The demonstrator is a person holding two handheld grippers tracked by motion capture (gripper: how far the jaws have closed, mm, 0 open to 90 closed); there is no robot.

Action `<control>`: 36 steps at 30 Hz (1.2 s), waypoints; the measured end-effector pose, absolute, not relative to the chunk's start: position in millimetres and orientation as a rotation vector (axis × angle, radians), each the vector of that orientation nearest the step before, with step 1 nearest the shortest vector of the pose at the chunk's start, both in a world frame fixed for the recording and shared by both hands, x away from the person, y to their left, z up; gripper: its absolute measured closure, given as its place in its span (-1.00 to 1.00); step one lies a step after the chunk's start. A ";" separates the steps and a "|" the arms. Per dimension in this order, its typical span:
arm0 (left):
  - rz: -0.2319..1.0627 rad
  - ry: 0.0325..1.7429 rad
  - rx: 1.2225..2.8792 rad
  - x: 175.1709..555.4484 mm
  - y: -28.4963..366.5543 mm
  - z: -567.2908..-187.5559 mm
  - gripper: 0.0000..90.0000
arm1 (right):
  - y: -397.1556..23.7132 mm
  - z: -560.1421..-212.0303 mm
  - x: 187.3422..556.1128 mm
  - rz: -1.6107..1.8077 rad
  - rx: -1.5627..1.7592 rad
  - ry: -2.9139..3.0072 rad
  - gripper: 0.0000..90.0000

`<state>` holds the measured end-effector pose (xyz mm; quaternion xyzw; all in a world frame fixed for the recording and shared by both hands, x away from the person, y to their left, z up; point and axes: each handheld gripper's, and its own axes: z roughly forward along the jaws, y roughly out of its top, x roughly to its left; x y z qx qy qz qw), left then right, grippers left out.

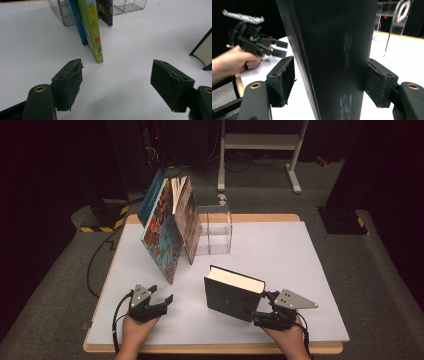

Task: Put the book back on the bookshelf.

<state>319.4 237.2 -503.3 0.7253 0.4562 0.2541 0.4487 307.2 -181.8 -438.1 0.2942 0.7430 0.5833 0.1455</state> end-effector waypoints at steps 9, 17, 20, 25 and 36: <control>0.616 1.132 1.779 319.2 238.8 -503.5 -0.42 | -172.7 -416.2 318.5 1.682 0.757 2.167 -0.34; 0.613 1.131 1.780 319.4 239.0 -503.7 -0.43 | -167.2 -415.0 318.9 1.665 0.608 2.224 0.18; 0.608 1.136 1.784 320.1 239.1 -503.8 -0.43 | -163.9 -413.7 315.1 1.645 0.612 2.222 0.20; 0.608 1.136 1.782 320.0 239.5 -503.8 -0.43 | -160.8 -412.9 310.7 1.637 0.664 2.163 0.20; 0.613 1.128 1.786 319.5 238.5 -503.7 -0.43 | -176.5 -410.1 315.5 1.551 0.792 2.016 0.20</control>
